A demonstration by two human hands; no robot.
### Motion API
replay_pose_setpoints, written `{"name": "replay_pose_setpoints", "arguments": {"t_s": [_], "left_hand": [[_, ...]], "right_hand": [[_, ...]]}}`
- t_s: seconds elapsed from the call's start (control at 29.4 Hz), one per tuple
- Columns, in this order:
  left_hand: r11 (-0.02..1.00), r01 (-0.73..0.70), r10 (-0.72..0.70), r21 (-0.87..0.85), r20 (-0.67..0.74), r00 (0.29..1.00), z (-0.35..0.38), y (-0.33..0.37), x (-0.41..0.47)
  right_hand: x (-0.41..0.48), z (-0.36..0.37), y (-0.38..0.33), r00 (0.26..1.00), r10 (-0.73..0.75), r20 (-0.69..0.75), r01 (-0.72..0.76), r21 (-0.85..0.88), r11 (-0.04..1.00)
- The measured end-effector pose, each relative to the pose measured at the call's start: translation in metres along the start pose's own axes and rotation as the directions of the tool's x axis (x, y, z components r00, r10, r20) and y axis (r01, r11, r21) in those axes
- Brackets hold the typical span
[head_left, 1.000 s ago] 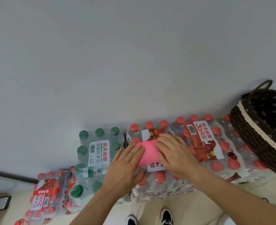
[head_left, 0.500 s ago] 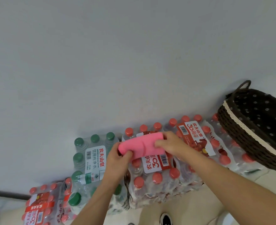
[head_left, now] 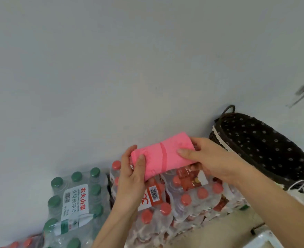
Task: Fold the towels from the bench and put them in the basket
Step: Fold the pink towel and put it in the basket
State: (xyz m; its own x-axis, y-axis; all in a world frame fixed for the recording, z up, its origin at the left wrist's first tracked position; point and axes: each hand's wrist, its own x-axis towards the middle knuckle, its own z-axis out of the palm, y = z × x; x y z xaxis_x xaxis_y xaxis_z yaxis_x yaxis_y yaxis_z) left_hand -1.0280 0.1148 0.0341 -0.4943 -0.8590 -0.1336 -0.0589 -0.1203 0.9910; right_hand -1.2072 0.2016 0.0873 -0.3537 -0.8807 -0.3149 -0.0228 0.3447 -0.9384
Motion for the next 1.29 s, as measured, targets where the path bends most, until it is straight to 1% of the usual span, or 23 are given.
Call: {"name": "replay_pose_setpoints", "arguments": {"t_s": [0.1,0.17,0.24,0.34,0.41,0.48,0.54,0.58,0.65,0.71,0.82,0.92,0.99,1.12,1.19,1.29], "left_hand": [[0.964,-0.207,0.198,0.168,0.071,0.978,0.046,0.020,0.001],[0.932,-0.286,0.259,0.221,0.144,0.955,0.084,0.031,0.007],[0.926,-0.306,0.252,0.221,0.241,0.937,0.124,0.037,0.016],[0.940,-0.272,0.183,0.206,0.368,0.911,0.187,0.041,0.031],[0.922,-0.268,0.154,0.281,0.370,0.916,0.227,0.038,0.041],[0.875,-0.277,0.146,0.397,0.328,0.933,0.264,0.034,0.050],[0.778,-0.295,0.135,0.555,0.310,0.941,0.292,0.029,0.057],[0.698,-0.324,0.139,0.638,0.323,0.936,0.304,0.025,0.061],[0.481,-0.387,0.136,0.787,0.369,0.920,0.322,0.018,0.066],[0.289,-0.384,0.091,0.877,0.374,0.923,0.337,0.012,0.071],[0.109,-0.358,-0.005,0.927,0.361,0.933,0.353,0.008,0.080],[-0.010,-0.343,-0.095,0.939,0.340,0.935,0.364,0.002,0.089],[-0.090,-0.345,-0.140,0.934,0.331,0.933,0.368,-0.001,0.094],[-0.224,-0.363,-0.167,0.905,0.331,0.929,0.371,-0.004,0.101],[-0.238,-0.363,-0.140,0.901,0.338,0.931,0.370,-0.005,0.102],[-0.213,-0.388,-0.054,0.897,0.385,0.921,0.367,-0.009,0.104]], "right_hand": [[-0.010,-0.045,-0.008,0.993,-0.055,-0.105,0.048,-0.069,0.996],[-0.014,-0.081,-0.007,0.980,-0.084,-0.178,0.068,-0.091,0.994],[-0.013,-0.122,-0.002,0.960,-0.098,-0.262,0.067,-0.124,0.990],[-0.004,-0.187,0.015,0.921,-0.077,-0.382,0.017,-0.160,0.987],[0.002,-0.226,0.030,0.888,-0.052,-0.456,-0.021,-0.153,0.988],[0.008,-0.257,0.045,0.868,-0.036,-0.495,-0.070,-0.193,0.979],[0.018,-0.281,0.058,0.871,-0.017,-0.492,-0.121,-0.248,0.961],[0.024,-0.290,0.064,0.875,0.001,-0.485,-0.143,-0.256,0.956],[0.036,-0.304,0.075,0.890,0.058,-0.453,-0.188,-0.246,0.951],[0.048,-0.314,0.084,0.904,0.107,-0.415,-0.225,-0.247,0.943],[0.063,-0.320,0.097,0.915,0.119,-0.386,-0.253,-0.319,0.913],[0.076,-0.319,0.107,0.920,0.097,-0.380,-0.282,-0.472,0.835],[0.083,-0.317,0.112,0.928,0.064,-0.366,-0.276,-0.565,0.778],[0.090,-0.315,0.119,0.942,0.017,-0.336,-0.247,-0.657,0.712],[0.093,-0.314,0.122,0.943,0.025,-0.331,-0.249,-0.653,0.715],[0.096,-0.313,0.129,0.940,0.049,-0.336,-0.235,-0.539,0.809]]}}
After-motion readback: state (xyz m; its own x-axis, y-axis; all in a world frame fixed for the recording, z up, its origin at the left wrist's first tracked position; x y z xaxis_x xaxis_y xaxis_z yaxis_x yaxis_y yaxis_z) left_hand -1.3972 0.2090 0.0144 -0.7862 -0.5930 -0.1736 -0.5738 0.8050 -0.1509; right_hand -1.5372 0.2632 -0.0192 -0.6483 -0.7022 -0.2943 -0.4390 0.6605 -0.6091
